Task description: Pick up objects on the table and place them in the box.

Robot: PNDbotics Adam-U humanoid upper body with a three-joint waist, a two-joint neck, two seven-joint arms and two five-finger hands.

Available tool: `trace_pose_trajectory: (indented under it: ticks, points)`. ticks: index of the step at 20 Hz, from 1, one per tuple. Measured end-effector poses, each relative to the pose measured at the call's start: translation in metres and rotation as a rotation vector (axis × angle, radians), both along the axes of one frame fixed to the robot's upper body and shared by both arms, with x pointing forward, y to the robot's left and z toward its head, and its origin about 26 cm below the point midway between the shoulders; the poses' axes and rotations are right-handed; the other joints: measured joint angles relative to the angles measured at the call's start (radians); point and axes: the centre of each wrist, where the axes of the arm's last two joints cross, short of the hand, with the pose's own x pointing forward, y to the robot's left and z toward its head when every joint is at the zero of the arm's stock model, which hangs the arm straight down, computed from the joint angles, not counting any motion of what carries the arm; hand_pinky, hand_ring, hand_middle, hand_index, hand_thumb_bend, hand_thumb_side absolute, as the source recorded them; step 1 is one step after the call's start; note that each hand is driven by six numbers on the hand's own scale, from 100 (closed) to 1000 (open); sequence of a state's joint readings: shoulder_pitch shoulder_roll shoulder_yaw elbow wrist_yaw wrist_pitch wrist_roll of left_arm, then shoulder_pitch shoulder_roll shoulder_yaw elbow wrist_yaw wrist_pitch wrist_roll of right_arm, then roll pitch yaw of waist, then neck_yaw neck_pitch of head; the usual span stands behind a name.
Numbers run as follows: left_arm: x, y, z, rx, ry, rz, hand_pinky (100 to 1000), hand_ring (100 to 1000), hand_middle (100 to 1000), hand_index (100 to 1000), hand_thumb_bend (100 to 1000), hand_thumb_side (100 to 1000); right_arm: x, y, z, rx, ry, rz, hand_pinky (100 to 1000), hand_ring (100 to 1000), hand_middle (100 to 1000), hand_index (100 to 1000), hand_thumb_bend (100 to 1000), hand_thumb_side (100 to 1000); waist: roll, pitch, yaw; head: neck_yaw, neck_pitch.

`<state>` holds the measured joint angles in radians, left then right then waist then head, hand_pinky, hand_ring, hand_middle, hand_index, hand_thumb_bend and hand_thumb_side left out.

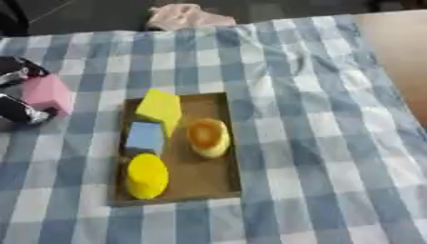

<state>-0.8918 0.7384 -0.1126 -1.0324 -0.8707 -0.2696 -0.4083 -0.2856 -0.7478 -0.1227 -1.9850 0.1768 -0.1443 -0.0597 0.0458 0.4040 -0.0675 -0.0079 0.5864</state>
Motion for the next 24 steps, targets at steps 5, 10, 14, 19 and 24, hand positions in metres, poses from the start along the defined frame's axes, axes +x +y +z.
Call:
trace_pose_trajectory:
  ticks: [5,10,14,19,24]
  points:
    - [-0.014,-0.033,0.032,0.0,-0.151,-0.149,847,718,510,718,136,137,0.0,-0.001,-0.002,0.004,0.003,-0.004,873,692,656,858,100,463,-0.001,-0.005,0.0,-0.005,0.0]
    - [-0.043,-0.082,0.065,0.01,-0.221,-0.367,857,713,517,728,100,166,0.0,0.0,-0.001,0.005,-0.001,-0.002,873,694,658,858,100,465,0.002,-0.014,0.0,-0.012,0.001]
    - [-0.06,-0.11,0.074,-0.005,-0.172,-0.495,866,712,524,737,100,192,0.0,0.001,0.001,0.001,-0.008,0.005,874,696,660,859,100,467,0.009,-0.019,0.0,-0.014,0.002]
    - [-0.07,-0.132,0.079,-0.01,-0.084,-0.608,873,721,538,747,100,201,0.001,0.001,0.004,-0.004,-0.014,0.011,873,696,660,859,100,470,0.011,-0.028,-0.001,-0.015,0.002]
    - [-0.071,-0.147,0.08,0.022,0.002,-0.664,879,744,567,761,100,242,0.001,0.002,0.004,-0.003,-0.01,0.022,873,697,660,859,100,470,0.014,-0.032,-0.003,-0.014,0.003]
